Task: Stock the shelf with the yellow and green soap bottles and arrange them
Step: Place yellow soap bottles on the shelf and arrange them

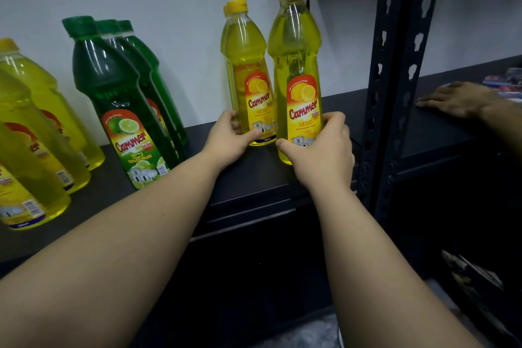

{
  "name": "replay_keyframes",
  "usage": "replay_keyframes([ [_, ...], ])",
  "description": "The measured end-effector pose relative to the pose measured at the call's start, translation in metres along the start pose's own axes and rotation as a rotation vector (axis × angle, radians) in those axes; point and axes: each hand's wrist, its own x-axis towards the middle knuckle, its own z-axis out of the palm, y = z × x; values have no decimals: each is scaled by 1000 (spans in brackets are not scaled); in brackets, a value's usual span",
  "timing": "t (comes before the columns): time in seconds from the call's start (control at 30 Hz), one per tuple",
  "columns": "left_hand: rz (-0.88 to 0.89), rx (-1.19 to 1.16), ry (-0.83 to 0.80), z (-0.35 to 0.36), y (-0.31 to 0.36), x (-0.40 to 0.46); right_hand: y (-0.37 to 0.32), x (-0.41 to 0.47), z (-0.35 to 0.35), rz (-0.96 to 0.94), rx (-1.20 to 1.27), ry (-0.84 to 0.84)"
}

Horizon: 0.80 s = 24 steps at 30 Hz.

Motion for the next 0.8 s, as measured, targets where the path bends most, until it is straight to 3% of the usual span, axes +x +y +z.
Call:
replay_keyframes([
  [0.8, -11, 2, 18, 1, -1, 2, 4, 16, -10, 37, 112, -89],
])
